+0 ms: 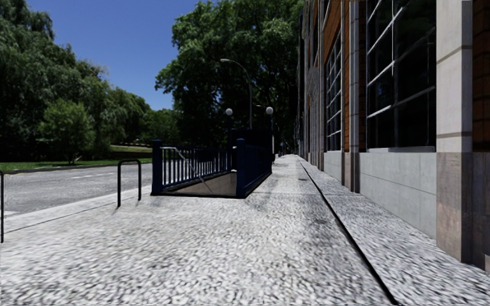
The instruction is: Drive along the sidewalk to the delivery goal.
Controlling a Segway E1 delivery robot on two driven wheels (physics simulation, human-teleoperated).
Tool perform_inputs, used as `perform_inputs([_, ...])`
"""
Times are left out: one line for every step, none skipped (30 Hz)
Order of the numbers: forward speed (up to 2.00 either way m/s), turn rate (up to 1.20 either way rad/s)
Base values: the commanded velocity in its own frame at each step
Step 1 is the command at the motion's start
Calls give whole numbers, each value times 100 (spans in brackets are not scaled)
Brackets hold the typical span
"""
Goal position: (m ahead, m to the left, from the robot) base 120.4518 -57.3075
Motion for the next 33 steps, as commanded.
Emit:
perform_inputs([141, -70])
perform_inputs([139, -70])
perform_inputs([136, -70])
perform_inputs([132, -70])
perform_inputs([132, -70])
perform_inputs([129, -70])
perform_inputs([128, -69])
perform_inputs([127, -62])
perform_inputs([126, -56])
perform_inputs([126, -56])
perform_inputs([126, -53])
perform_inputs([125, -40])
perform_inputs([125, 0])
perform_inputs([125, 0])
perform_inputs([125, 0])
perform_inputs([125, 0])
perform_inputs([125, 0])
perform_inputs([125, 0])
perform_inputs([125, 0])
perform_inputs([125, 0])
perform_inputs([136, 0])
perform_inputs([200, 0])
perform_inputs([200, 0])
perform_inputs([200, 0])
perform_inputs([200, 0])
perform_inputs([200, 0])
perform_inputs([200, 0])
perform_inputs([200, 0])
perform_inputs([200, 0])
perform_inputs([200, 0])
perform_inputs([200, 0])
perform_inputs([200, 0])
perform_inputs([200, 0])
